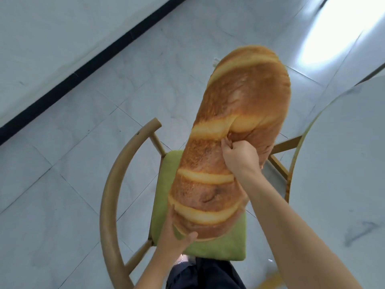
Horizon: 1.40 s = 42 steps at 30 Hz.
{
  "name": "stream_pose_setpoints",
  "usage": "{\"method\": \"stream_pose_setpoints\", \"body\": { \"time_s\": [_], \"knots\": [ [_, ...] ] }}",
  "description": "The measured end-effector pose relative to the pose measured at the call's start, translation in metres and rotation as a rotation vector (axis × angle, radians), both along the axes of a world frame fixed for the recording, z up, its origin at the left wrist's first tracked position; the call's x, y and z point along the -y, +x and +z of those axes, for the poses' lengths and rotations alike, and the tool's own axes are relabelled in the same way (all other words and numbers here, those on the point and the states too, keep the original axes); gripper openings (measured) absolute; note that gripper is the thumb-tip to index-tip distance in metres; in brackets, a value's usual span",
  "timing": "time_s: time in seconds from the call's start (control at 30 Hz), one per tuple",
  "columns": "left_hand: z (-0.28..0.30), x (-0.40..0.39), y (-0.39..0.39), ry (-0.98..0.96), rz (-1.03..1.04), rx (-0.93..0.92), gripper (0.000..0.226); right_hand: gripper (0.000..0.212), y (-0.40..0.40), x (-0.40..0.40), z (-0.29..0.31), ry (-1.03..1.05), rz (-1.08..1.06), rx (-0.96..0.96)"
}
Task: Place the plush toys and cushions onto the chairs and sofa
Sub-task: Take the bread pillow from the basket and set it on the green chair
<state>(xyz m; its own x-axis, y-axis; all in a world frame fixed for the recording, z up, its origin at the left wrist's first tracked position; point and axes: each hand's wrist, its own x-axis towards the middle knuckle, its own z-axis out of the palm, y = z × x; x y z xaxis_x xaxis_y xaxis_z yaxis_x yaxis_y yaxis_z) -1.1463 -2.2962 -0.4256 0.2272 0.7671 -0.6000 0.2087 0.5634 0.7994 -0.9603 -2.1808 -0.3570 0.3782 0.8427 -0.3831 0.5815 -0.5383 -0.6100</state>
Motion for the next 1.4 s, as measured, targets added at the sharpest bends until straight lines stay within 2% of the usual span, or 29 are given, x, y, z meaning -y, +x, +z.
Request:
{"method": "stream_pose_setpoints", "body": {
  "time_s": [0.13,0.2,0.23,0.33,0.37,0.43,0.47,0.5,0.53,0.57,0.6,0.67,0.7,0.73,0.83,0.87,0.93,0.97,1.03,1.1,1.17,1.2,1.4],
  "knots": [
    [0.008,-0.01,-0.007,-0.081,0.109,-0.151,0.088,0.059,-0.002,0.017,0.003,-0.128,0.056,-0.069],
    [0.001,0.0,-0.014,-0.133,0.022,-0.166,0.103,0.057,-0.009,0.024,0.005,-0.182,0.023,-0.123],
    [-0.001,0.007,-0.017,-0.186,-0.008,-0.15,0.103,0.056,-0.014,0.026,0.003,-0.205,0.017,-0.142],
    [-0.008,0.022,-0.017,-0.394,0.025,0.019,0.059,0.047,-0.041,0.028,-0.009,-0.291,0.09,-0.114],
    [-0.014,0.026,-0.018,-0.448,0.053,0.055,0.052,0.041,-0.052,0.027,-0.019,-0.326,0.136,-0.074],
    [-0.021,0.03,-0.019,-0.511,0.084,0.014,0.048,0.034,-0.076,0.029,-0.043,-0.4,0.221,-0.071],
    [-0.024,0.032,-0.023,-0.517,0.126,-0.034,0.047,0.034,-0.087,0.032,-0.053,-0.437,0.247,-0.155],
    [-0.027,0.035,-0.029,-0.496,0.176,-0.104,0.047,0.033,-0.098,0.036,-0.059,-0.443,0.243,-0.332],
    [-0.029,0.039,-0.036,-0.452,0.21,-0.197,0.048,0.031,-0.105,0.04,-0.062,-0.385,0.244,-0.512],
    [-0.029,0.041,-0.042,-0.406,0.215,-0.282,0.049,0.029,-0.106,0.045,-0.061,-0.241,0.236,-0.596],
    [-0.029,0.043,-0.046,-0.375,0.21,-0.339,0.05,0.027,-0.102,0.049,-0.055,-0.055,0.154,-0.584],
    [-0.028,0.046,-0.049,-0.341,0.246,-0.336,0.051,0.025,-0.083,0.06,-0.057,0.31,-0.023,-0.359],
    [-0.029,0.047,-0.048,-0.338,0.277,-0.321,0.051,0.027,-0.071,0.068,-0.061,0.374,-0.059,-0.258],
    [-0.027,0.047,-0.048,-0.316,0.302,-0.294,0.052,0.032,-0.061,0.076,-0.066,0.316,-0.078,-0.204],
    [-0.019,0.042,-0.045,-0.226,0.262,-0.273,0.061,0.063,-0.046,0.105,-0.1,-0.274,-0.032,-0.221],
    [-0.017,0.038,-0.043,-0.21,0.223,-0.294,0.069,0.068,-0.047,0.114,-0.111,-0.409,-0.045,-0.299],
    [-0.017,0.032,-0.038,-0.145,0.161,-0.36,0.085,0.072,-0.052,0.123,-0.122,-0.517,-0.127,-0.481],
    [-0.017,0.029,-0.034,-0.114,0.137,-0.395,0.093,0.073,-0.053,0.125,-0.127,-0.519,-0.162,-0.513],
    [-0.016,0.02,-0.028,-0.068,0.083,-0.459,0.114,0.069,-0.055,0.123,-0.135,-0.534,-0.127,-0.451],
    [-0.019,0.011,-0.026,-0.055,0.058,-0.515,0.127,0.057,-0.06,0.115,-0.138,-0.575,0.1,-0.316],
    [-0.025,0.003,-0.033,-0.08,0.062,-0.543,0.119,0.045,-0.065,0.108,-0.141,-0.565,0.305,-0.243],
    [-0.028,0.0,-0.038,-0.088,0.061,-0.547,0.114,0.046,-0.068,0.105,-0.143,-0.521,0.348,-0.246],
    [-0.024,-0.001,-0.066,-0.08,0.075,-0.538,0.079,0.051,-0.079,0.117,-0.123,-0.211,0.472,-0.207]
  ]
}}
